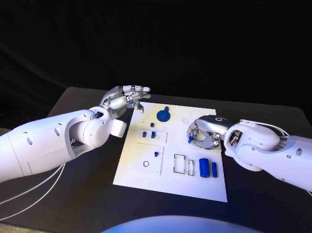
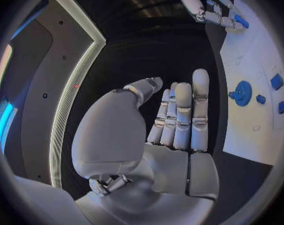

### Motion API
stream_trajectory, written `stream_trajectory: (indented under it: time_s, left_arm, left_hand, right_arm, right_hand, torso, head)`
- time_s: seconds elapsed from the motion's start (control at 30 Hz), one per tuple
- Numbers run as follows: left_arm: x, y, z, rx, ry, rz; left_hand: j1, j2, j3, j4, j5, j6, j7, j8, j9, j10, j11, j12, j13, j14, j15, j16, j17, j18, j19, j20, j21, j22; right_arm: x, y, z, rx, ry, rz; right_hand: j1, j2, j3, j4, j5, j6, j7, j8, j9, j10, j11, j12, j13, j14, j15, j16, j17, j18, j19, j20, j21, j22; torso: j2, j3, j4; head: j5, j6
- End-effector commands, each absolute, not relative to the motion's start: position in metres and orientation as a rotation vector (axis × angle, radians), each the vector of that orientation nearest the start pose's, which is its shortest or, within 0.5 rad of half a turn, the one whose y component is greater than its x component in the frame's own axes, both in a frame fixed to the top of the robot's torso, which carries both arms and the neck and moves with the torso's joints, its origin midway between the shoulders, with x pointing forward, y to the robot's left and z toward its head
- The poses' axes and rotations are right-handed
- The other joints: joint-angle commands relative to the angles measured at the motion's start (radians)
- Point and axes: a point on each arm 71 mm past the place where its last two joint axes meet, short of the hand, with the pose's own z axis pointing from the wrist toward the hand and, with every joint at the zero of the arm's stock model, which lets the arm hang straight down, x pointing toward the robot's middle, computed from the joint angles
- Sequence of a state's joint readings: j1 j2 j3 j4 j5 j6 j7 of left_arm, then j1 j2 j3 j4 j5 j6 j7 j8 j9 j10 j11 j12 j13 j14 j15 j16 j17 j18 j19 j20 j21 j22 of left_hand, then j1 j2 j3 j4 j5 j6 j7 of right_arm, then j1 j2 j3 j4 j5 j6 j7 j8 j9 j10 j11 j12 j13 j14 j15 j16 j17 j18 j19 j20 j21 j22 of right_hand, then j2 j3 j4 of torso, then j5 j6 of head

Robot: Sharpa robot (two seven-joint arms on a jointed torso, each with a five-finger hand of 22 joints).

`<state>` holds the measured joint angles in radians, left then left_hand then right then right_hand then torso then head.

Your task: Assemble the parts on the task board

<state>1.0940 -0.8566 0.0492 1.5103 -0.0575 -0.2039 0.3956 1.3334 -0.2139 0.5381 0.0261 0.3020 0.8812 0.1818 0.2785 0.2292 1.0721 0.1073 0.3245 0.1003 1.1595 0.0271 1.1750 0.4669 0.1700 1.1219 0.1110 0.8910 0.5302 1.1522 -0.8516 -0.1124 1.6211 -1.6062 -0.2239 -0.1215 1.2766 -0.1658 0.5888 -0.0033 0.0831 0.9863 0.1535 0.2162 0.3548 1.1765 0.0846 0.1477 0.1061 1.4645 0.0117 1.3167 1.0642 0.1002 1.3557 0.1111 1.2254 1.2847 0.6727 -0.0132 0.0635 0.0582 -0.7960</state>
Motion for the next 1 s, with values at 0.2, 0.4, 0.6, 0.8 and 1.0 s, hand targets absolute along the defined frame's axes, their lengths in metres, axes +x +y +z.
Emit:
stream_trajectory:
  time_s: [0.2,0.4,0.6,0.8,1.0]
  left_arm:
    - [0.482,0.213,-0.195,-1.101,1.452,-1.656]
    - [0.482,0.213,-0.195,-1.102,1.454,-1.656]
    - [0.482,0.213,-0.196,-1.102,1.456,-1.655]
    - [0.483,0.213,-0.196,-1.103,1.456,-1.654]
    - [0.483,0.212,-0.196,-1.102,1.457,-1.657]
  left_hand:
    - [0.002,0.009,-0.007,-0.001,-0.004,-0.004,0.002,-0.004,-0.002,-0.006,0.002,0.004,0.001,-0.004,0.0,0.0,-0.001,0.015,0.006,0.003,-0.005,-0.001]
    - [0.002,0.01,-0.009,0.0,-0.004,-0.004,0.002,-0.003,-0.002,-0.007,0.003,0.005,0.002,-0.004,0.001,0.0,-0.002,0.015,0.006,0.004,-0.006,-0.002]
    - [0.002,0.01,-0.009,0.0,-0.004,-0.004,0.002,-0.003,-0.002,-0.008,0.003,0.004,0.001,-0.005,0.001,0.0,-0.002,0.014,0.006,0.004,-0.006,-0.002]
    - [0.002,0.01,-0.009,0.0,-0.004,-0.004,0.002,-0.003,-0.002,-0.008,0.003,0.004,0.001,-0.005,0.001,0.0,-0.002,0.014,0.006,0.004,-0.006,-0.002]
    - [0.002,0.01,-0.009,0.0,-0.004,-0.004,0.002,-0.003,-0.002,-0.008,0.003,0.004,0.001,-0.005,0.001,0.0,-0.002,0.014,0.006,0.004,-0.006,-0.002]
  right_arm:
    - [0.441,-0.17,-0.231,-0.375,1.775,0.612]
    - [0.439,-0.171,-0.226,-0.353,1.716,0.61]
    - [0.432,-0.171,-0.214,-0.33,1.648,0.639]
    - [0.425,-0.168,-0.195,-0.302,1.585,0.689]
    - [0.416,-0.154,-0.182,-0.28,1.554,0.774]
  right_hand:
    - [-0.013,0.02,0.016,0.016,-0.031,0.032,-0.011,0.017,0.008,0.03,-0.009,0.007,0.003,0.014,-0.014,0.012,0.004,-0.014,0.01,-0.007,0.01,0.007]
    - [-0.006,0.038,0.033,0.019,-0.032,0.046,-0.019,0.032,0.016,0.048,-0.017,0.012,0.007,0.017,-0.021,0.021,0.016,-0.017,0.019,-0.012,0.024,0.02]
    - [-0.002,0.039,0.039,0.016,-0.031,0.05,-0.022,0.038,0.02,0.055,-0.02,0.014,0.009,0.019,-0.023,0.025,0.022,-0.02,0.026,-0.015,0.034,0.03]
    - [-0.002,0.039,0.041,0.016,-0.031,0.052,-0.023,0.04,0.021,0.058,-0.021,0.015,0.01,0.02,-0.024,0.027,0.024,-0.021,0.029,-0.016,0.04,0.034]
    - [0.0,0.038,0.043,0.014,-0.03,0.053,-0.024,0.043,0.023,0.06,-0.022,0.015,0.01,0.02,-0.025,0.028,0.026,-0.021,0.029,-0.017,0.04,0.035]
  torso:
    - [-0.001,-0.0002,0.0007]
    - [-0.001,0.0,-0.0001]
    - [-0.003,-0.0002,-0.0016]
    - [-0.002,-0.0002,-0.0005]
    - [-0.002,-0.0006,0.0002]
  head:
    - [-0.005,-0.002]
    - [-0.004,0.0]
    - [-0.006,0.002]
    - [-0.007,0.005]
    - [-0.006,0.005]
